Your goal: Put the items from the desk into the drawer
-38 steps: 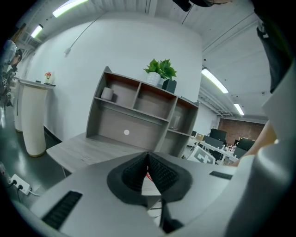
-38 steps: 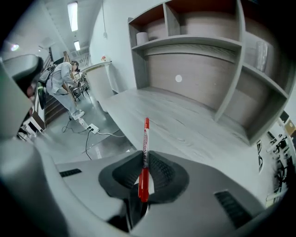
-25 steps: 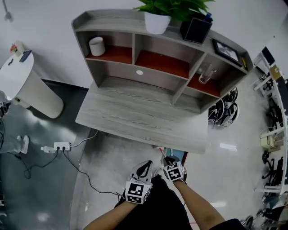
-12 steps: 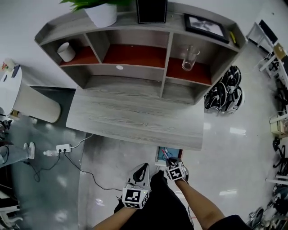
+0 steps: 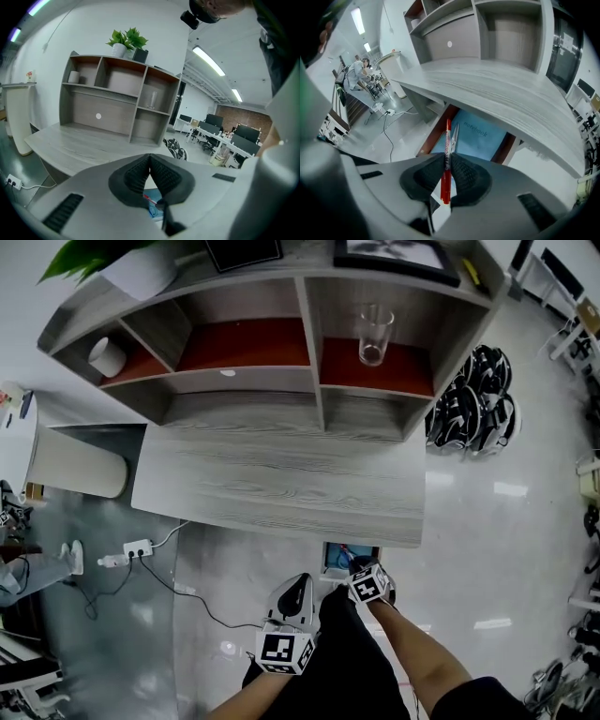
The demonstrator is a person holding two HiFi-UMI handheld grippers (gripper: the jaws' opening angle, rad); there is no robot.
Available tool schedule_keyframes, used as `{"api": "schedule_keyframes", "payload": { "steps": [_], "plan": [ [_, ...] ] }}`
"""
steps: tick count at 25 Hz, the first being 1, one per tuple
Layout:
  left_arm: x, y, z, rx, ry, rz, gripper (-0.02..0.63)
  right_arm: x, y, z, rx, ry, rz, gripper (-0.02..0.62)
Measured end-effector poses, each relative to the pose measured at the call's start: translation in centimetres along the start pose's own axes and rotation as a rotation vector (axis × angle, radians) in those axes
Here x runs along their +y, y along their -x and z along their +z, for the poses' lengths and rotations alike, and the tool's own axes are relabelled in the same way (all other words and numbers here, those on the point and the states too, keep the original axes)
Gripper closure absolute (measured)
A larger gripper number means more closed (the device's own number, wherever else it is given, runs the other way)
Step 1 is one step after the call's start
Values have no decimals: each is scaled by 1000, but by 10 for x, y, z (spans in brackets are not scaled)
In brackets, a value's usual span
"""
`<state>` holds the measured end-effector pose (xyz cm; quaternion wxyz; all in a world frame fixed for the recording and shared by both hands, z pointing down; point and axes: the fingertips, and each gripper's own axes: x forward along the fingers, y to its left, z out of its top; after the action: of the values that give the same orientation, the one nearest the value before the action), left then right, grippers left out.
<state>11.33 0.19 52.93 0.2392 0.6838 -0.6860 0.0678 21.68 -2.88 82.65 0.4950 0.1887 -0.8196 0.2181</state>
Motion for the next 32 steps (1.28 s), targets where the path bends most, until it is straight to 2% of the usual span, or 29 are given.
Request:
{"api": "schedule_keyframes", "payload": {
  "steps": [4, 10, 14, 18, 24, 32],
  "plan": [
    [-7, -7, 4, -4, -4, -4, 592, -13, -12, -5, 19, -7, -8, 538],
    [5, -2, -6, 24, -6, 29, 592, -27, -25, -2, 20, -43, -40, 537],
    [10, 2, -11, 38, -2, 40, 592, -24, -26, -3, 24, -41, -37, 528],
    [13, -2, -7, 18, 16, 40, 592, -18, -18, -4, 4, -42, -38, 526],
    [7, -1, 0, -7, 20, -21, 592, -8, 18, 20, -93, -75, -63, 526],
    [15, 18, 14, -33, 7, -88, 592, 25, 111, 72, -311, -197, -96, 529]
  ]
}}
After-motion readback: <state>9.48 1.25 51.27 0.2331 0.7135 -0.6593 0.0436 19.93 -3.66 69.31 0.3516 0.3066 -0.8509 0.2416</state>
